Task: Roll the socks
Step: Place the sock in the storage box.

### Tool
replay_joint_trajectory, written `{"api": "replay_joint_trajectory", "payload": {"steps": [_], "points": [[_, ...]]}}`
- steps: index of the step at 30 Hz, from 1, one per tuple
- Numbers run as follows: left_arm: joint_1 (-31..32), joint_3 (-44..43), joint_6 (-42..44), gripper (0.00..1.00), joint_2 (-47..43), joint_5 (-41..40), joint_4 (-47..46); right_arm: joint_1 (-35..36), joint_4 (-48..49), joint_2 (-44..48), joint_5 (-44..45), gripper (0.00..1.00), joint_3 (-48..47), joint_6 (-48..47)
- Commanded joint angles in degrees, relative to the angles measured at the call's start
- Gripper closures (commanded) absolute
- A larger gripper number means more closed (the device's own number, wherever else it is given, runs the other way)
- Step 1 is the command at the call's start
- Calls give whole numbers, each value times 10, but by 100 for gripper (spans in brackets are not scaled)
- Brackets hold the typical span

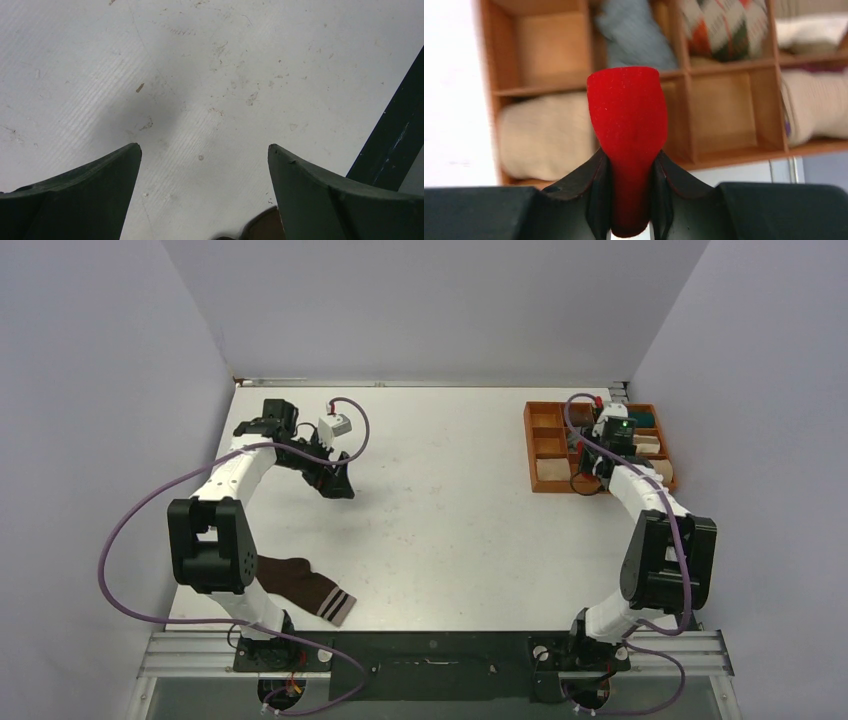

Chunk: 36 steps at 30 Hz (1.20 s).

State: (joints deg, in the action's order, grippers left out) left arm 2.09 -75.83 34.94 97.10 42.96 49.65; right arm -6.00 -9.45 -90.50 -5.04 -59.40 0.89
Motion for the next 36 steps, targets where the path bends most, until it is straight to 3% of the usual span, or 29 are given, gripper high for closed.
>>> {"api": "replay_joint_trajectory", "payload": {"steps": [1, 14, 23, 32, 34, 36], "points": [[-1, -2, 4, 4, -6, 3, -15, -32, 42, 18, 24, 95, 35, -31], [-1, 14, 14, 4, -9, 1, -18, -46, 65, -78, -37, 95, 47, -53], [-1, 13, 15, 4, -6, 2, -14, -55, 41, -153, -57, 95, -5, -39], [-1, 9, 19, 4, -1, 1, -7, -55, -6, -145, -12, 94, 17, -30], [-1, 8, 18, 4, 2, 3, -6, -55, -9, -135, 3, 87, 21, -29], [-1, 7, 18, 4, 3, 5, -6, -55, -20, -131, 7, 68, 13, -31]]}}
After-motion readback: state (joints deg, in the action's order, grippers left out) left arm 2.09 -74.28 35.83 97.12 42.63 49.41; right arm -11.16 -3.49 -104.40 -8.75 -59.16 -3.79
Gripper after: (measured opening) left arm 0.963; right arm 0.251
